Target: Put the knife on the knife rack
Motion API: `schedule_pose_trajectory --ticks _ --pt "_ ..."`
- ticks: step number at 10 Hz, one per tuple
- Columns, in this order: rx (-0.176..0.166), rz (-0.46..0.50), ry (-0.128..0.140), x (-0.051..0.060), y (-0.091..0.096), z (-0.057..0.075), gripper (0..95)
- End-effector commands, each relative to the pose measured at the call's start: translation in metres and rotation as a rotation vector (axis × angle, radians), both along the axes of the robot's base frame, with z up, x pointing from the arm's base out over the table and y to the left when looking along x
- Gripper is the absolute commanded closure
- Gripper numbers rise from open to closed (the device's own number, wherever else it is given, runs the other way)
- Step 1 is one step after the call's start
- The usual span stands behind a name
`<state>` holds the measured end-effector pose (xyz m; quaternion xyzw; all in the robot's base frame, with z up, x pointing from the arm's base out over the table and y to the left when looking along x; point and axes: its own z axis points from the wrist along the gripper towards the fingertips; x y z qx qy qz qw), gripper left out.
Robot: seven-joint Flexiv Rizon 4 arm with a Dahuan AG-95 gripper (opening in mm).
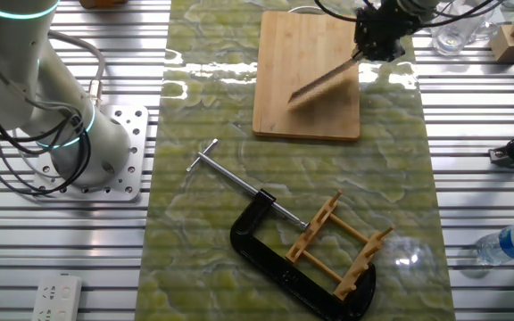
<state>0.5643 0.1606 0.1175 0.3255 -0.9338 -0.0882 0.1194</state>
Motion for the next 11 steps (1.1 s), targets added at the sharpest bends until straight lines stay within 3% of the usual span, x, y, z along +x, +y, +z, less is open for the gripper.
schedule_pose_trajectory --ticks 1,4,8,11 --pt "0.012 0.194 0.014 -0.006 -0.018 0.015 95.0" --pt "0.003 0.302 0.028 -0.010 -0.029 0.028 95.0" --pt "0.027 0.466 0.024 -0.029 -0.052 0.047 95.0" --pt "0.003 0.599 0.017 -0.042 -0.062 0.058 95.0"
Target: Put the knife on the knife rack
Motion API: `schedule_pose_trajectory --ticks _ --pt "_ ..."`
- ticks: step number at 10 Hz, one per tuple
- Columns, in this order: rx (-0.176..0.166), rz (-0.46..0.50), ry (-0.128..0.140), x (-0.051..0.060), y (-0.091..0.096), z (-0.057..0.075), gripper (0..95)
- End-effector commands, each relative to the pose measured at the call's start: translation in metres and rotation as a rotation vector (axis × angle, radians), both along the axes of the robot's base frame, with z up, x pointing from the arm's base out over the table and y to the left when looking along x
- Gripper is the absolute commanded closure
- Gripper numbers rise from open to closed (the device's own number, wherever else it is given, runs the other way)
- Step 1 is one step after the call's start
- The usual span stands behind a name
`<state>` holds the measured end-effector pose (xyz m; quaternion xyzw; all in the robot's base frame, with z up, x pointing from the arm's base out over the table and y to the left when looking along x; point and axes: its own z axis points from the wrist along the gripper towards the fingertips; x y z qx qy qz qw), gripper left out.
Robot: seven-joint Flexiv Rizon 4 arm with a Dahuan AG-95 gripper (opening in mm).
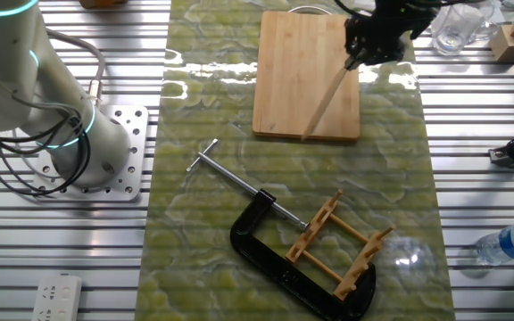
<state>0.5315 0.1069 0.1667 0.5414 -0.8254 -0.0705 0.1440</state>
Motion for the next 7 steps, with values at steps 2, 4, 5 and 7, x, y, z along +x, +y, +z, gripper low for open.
schedule_pose_trajectory --ticks 2,4,5,7 --pt "-0.052 0.111 -0.022 -0.012 -0.005 0.013 95.0" --pt "-0.065 0.049 -0.027 -0.012 0.007 0.019 95.0" --pt "-0.075 0.029 -0.034 -0.011 0.014 0.020 95.0" --pt "-0.083 0.001 -0.043 -0.011 0.014 0.020 95.0"
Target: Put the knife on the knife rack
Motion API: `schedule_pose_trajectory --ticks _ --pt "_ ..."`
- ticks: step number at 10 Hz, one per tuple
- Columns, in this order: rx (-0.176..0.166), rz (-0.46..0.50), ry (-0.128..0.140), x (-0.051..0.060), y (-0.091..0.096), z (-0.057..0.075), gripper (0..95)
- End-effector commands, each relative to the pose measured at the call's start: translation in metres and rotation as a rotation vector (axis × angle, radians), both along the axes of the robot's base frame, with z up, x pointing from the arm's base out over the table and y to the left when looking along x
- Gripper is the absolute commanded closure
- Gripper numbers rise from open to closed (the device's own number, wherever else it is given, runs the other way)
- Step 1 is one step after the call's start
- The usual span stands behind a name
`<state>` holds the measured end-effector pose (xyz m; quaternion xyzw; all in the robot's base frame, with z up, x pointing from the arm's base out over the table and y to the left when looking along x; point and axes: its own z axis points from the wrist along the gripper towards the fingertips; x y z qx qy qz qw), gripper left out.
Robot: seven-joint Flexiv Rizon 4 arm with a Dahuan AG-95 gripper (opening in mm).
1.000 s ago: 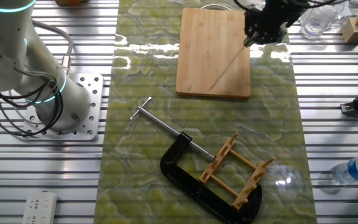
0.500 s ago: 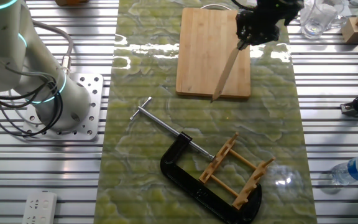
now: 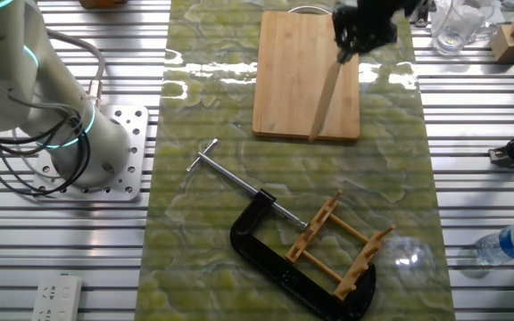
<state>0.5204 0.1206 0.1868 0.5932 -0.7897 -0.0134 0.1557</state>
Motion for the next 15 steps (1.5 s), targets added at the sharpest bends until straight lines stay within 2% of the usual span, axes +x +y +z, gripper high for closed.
schedule_pose_trajectory --ticks 1,2,4,6,10,11,13,14,15 --pt "0.005 -0.151 -0.033 0.000 0.000 0.000 95.0" --pt "0.006 -0.185 -0.051 0.000 0.000 0.000 95.0" --pt "-0.001 -0.214 -0.054 0.000 0.000 0.000 95.0" --pt "0.015 -0.183 -0.050 0.000 0.000 0.000 95.0" --pt "0.036 -0.056 -0.037 0.000 0.000 0.000 95.0" --pt "0.029 -0.006 -0.039 0.000 -0.006 0.002 95.0" --pt "0.049 0.073 -0.037 0.005 -0.031 0.005 95.0" --pt "0.070 0.134 -0.030 0.010 -0.050 0.003 95.0" --pt "0.071 0.188 -0.020 0.012 -0.062 0.003 95.0"
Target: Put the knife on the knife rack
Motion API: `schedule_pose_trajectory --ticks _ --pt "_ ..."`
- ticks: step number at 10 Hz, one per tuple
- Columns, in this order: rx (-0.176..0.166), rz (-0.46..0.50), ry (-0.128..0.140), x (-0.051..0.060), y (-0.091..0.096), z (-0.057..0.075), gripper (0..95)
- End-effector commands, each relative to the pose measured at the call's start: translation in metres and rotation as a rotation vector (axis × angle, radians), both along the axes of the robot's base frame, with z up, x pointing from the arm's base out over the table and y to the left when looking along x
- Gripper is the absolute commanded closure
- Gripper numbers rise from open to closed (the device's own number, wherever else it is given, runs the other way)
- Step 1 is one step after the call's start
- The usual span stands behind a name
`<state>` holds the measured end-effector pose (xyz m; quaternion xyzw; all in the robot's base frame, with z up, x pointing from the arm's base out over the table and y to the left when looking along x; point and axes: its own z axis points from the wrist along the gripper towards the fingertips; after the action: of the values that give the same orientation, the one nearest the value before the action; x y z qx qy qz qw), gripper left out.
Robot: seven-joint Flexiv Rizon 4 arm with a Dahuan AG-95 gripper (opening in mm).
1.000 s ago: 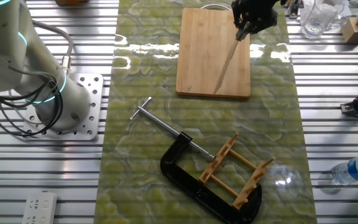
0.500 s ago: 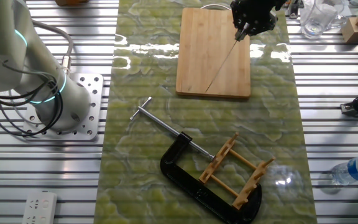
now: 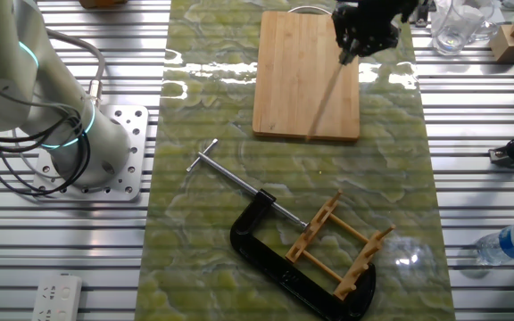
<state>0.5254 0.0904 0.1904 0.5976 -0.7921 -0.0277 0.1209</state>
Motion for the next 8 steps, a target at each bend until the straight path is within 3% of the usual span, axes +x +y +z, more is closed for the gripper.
schedule_pose_trajectory --ticks 1,5,8 --pt "0.000 0.223 0.016 0.006 -0.041 0.000 95.0" --pt "-0.017 0.340 0.033 0.005 -0.072 0.009 95.0" --pt "-0.016 0.399 0.033 0.004 -0.084 0.012 95.0"
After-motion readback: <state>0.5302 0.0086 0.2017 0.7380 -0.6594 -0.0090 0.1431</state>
